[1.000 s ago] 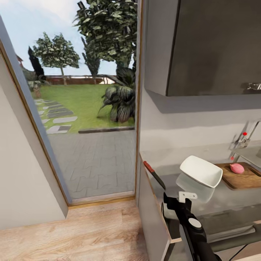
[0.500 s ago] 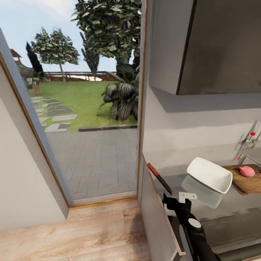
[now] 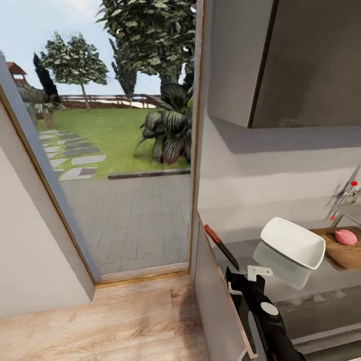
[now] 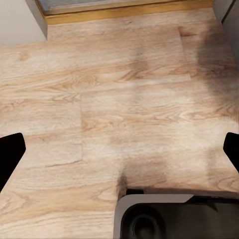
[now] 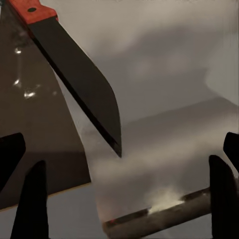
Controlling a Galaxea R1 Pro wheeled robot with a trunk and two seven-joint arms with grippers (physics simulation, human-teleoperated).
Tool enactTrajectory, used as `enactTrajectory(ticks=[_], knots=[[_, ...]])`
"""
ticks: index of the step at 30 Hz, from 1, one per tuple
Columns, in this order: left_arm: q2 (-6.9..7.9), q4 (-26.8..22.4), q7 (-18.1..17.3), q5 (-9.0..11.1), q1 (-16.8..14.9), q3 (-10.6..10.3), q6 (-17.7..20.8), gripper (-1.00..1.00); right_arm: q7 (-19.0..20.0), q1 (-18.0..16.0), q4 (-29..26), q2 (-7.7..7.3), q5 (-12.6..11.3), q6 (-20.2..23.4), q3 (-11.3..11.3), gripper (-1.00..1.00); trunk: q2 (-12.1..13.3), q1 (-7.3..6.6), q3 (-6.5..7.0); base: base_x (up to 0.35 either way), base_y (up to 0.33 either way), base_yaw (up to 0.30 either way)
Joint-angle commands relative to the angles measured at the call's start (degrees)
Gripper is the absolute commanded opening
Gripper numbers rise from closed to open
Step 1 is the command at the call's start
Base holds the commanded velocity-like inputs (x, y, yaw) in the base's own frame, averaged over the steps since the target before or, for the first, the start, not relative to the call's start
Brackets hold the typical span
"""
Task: In the kitchen, take the Vidalia onion out of the sink, dice it on the chopping board with the paring knife, put the diced onion into the bowl on the countertop, then place both the paring knife and the chopping board into the sink.
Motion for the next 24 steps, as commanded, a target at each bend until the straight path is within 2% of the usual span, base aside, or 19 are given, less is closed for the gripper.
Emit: enactTrajectory(ticks=[1, 5, 9, 15, 24], knots=[[0.09, -0.1, 0.3, 0.5, 0.0, -0.4, -0.1, 1.0, 0.0, 0.0, -0.1, 0.05, 0.6, 0.4, -0.1, 1.0, -0.1, 0.03, -0.09, 0.092, 0.02, 0.0], [0.09, -0.1, 0.3, 0.5, 0.0, -0.4, -0.2, 1.0, 0.0, 0.0, -0.1, -0.03, 0.6, 0.4, -1.3, 1.0, -0.1, 0.03, -0.11, 0.088, 0.133, 0.0], [0.09, -0.1, 0.3, 0.5, 0.0, -0.4, -0.2, 1.0, 0.2, 0.0, -0.2, -0.04, 0.5, 0.3, -3.7, 1.0, -0.1, 0.03, -0.09, 0.032, 0.05, -0.038], [0.09, -0.1, 0.2, 0.5, 0.0, -0.4, -0.2, 1.0, 0.2, 0.0, -0.1, -0.04, 0.5, 0.3, -4.0, 1.0, -0.1, 0.03, 0.17, 0.003, 0.029, -0.17], [0.09, -0.1, 0.2, 0.5, 0.0, -0.4, -0.2, 1.0, 0.2, 0.0, -0.1, -0.04, 0.5, 0.3, -4.0, 1.0, -0.1, 0.03, 0.65, 0.0, 0.236, -0.181]])
